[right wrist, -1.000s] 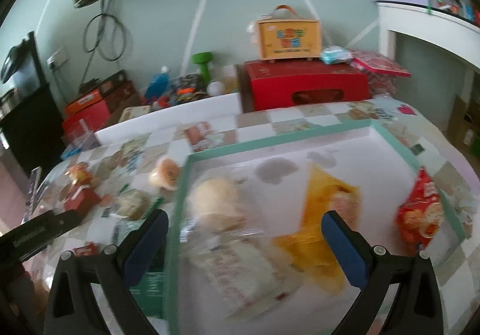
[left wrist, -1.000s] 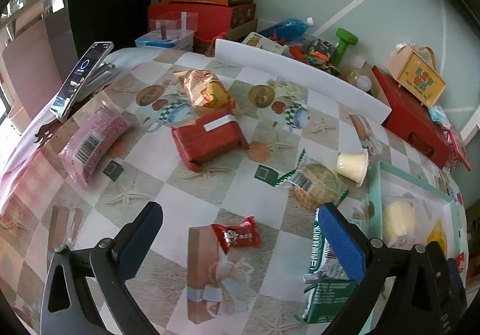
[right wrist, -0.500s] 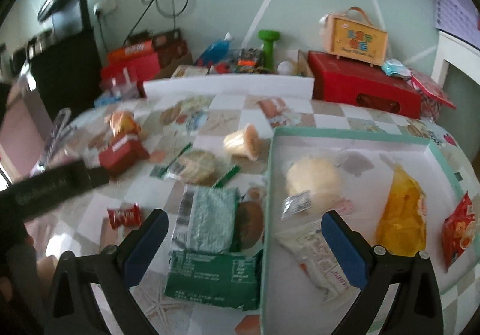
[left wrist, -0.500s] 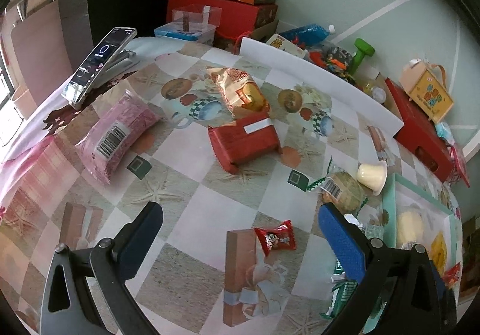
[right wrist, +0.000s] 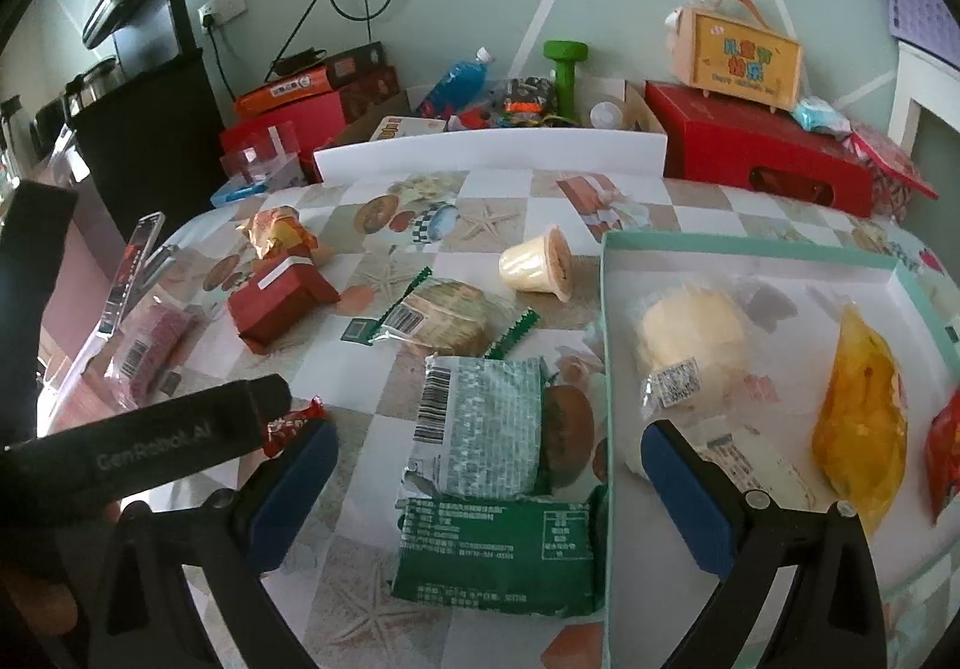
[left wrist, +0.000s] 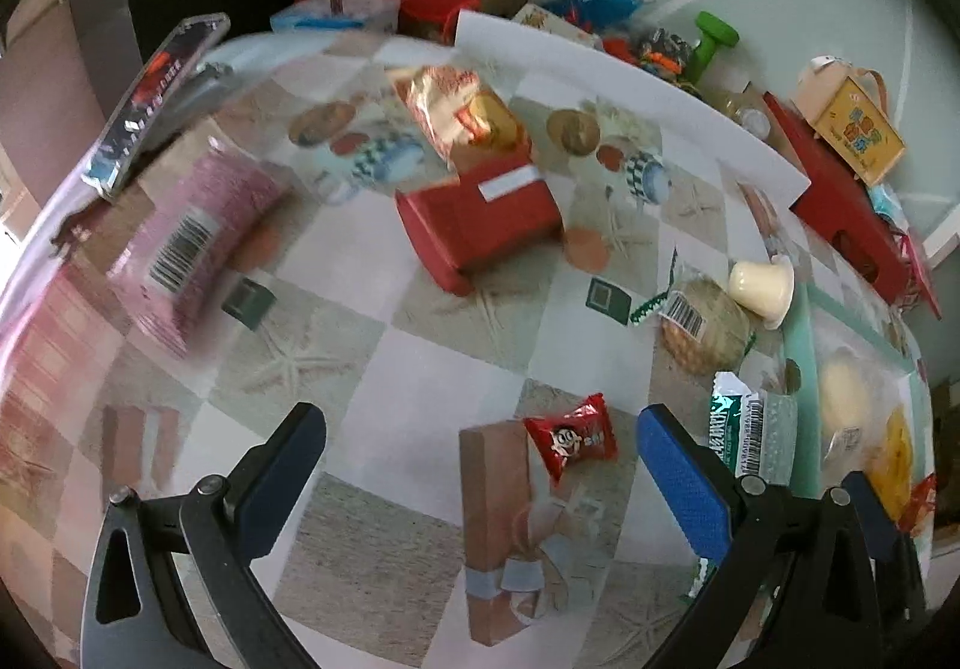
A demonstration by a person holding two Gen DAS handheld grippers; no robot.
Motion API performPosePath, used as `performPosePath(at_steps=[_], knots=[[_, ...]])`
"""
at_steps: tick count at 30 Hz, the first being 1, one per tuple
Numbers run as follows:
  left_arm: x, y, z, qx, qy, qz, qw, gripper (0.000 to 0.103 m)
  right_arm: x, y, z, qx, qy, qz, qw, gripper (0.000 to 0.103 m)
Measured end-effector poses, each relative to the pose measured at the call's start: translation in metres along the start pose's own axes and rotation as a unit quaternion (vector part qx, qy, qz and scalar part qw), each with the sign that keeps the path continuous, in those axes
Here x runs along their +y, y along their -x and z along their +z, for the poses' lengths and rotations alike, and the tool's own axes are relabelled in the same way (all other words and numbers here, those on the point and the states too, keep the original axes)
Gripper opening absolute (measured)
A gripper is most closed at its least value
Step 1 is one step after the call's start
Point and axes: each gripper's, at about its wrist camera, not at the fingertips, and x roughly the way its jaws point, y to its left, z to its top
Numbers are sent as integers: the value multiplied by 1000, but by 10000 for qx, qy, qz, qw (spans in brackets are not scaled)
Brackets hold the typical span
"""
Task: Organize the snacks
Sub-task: 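Grasp the small red candy with the left gripper while the right gripper grasps the green packet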
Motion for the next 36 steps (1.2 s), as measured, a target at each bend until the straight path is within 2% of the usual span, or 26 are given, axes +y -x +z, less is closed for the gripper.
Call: performPosePath(at_steps=[3,5,8,11,16,18,22,27,36], knots=[[2,-2,0,33,80,-106,9999,103,1,-1,0,-63,12,35,10000,86],[3,-4,0,51,51,-104,9999,103,2,-3,0,-38,21,55,10000,82],[2,-7,0,92,35,-155,9998,98,3,-8,-1,33,51,104,9999,71],[-1,-12,-3,177,-23,-274,9995,88,5,-13,-3,141,86,90,9998,69],[-11,-14,-4,159,-209,-304,9992,86,4,-24,-7,328,76,72,9994,68],[-16,-14,-5,155,-299,-302,9990,75,5,-27,-9,359,118,40,9993,68],[-23,-14,-7,159,-488,-315,9982,62,7,-28,-9,361,188,-42,9992,68],[-29,-14,-8,183,-627,-444,9969,33,8,-28,-10,357,220,-87,9991,65],[-32,-14,-9,177,-621,-579,9962,25,5,-26,-8,337,216,-88,9992,54]])
